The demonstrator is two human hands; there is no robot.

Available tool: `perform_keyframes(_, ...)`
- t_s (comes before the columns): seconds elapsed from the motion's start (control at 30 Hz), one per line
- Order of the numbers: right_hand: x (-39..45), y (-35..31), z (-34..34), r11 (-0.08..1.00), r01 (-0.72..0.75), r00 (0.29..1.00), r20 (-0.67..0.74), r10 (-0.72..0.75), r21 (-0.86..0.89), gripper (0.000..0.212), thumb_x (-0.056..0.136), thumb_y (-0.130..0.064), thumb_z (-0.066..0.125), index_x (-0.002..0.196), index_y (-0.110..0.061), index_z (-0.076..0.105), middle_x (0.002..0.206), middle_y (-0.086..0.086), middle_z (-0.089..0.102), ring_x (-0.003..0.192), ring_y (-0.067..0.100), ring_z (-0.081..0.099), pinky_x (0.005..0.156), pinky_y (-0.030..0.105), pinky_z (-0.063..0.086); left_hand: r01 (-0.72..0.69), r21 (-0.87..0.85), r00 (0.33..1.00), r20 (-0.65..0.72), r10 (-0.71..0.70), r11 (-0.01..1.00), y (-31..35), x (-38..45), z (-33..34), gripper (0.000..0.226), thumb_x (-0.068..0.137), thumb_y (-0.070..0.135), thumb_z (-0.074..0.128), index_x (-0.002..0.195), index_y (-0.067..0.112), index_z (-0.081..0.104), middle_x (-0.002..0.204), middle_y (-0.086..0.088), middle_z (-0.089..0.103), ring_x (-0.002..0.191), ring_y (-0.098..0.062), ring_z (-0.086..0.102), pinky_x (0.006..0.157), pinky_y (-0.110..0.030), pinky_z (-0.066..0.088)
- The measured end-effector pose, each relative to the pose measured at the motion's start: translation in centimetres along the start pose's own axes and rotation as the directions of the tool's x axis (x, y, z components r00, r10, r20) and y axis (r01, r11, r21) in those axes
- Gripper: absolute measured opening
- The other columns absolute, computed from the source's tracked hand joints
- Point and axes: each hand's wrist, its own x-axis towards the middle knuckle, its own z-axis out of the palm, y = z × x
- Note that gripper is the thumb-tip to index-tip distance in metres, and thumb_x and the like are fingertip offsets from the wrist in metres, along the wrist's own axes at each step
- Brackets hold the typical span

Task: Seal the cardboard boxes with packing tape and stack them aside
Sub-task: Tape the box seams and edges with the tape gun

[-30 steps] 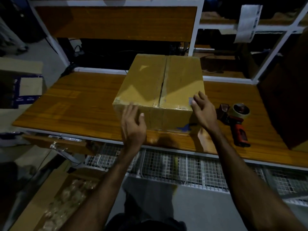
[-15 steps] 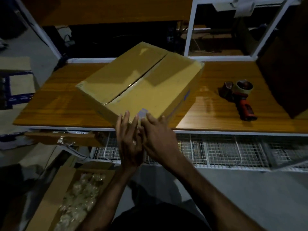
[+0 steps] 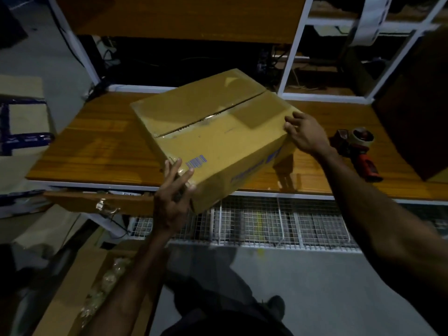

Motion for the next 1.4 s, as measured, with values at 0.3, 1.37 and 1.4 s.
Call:
perform_keyframes(0.3,-9.3,-5.4,4.6,0.985,-0.054,0.976,-0.217,0.017,-0.164,0.047,0.108,-0.055,0.042,0.147,-0.032,0.055,0.152,0.004,0.054,0.140,0.030,0.045,0.108,0.060,0.038,0.329,-0.066,0.917,-0.217,-0.335,0.942,-4.9,10.0,-5.0,0.039,0.107,0.003,0.048,0.137,0.021,0.065,0.162,0.001,0.045,0.149,-0.017,0.040,0.115,-0.040,0.045)
perform_keyframes(1.37,8.2,5.6,0.5,0.987,0.152,0.988,0.022,-0.154,0.044,0.063,0.105,-0.057,0.028,0.145,-0.022,0.063,0.156,0.016,0.052,0.137,0.041,0.051,0.108,0.051,0.046,0.419,-0.184,0.881,-0.155,-0.448,0.889,7.0,3.7,11.3,0.072,0.100,0.045,0.052,0.165,0.035,0.024,0.173,0.011,0.015,0.152,0.002,0.023,0.121,-0.036,0.027)
perform_keyframes(1.4,7.3,6.3,0.9,0.992,0.125,0.992,0.000,-0.125,0.034,0.058,0.107,-0.053,0.031,0.144,-0.021,0.063,0.156,0.017,0.051,0.136,0.041,0.051,0.109,0.050,0.044,0.426,-0.187,0.884,-0.121,-0.451,0.885,6.9,4.4,10.7,0.069,0.105,0.034,0.052,0.166,0.032,0.022,0.172,0.014,0.017,0.141,0.011,0.033,0.118,-0.029,0.034)
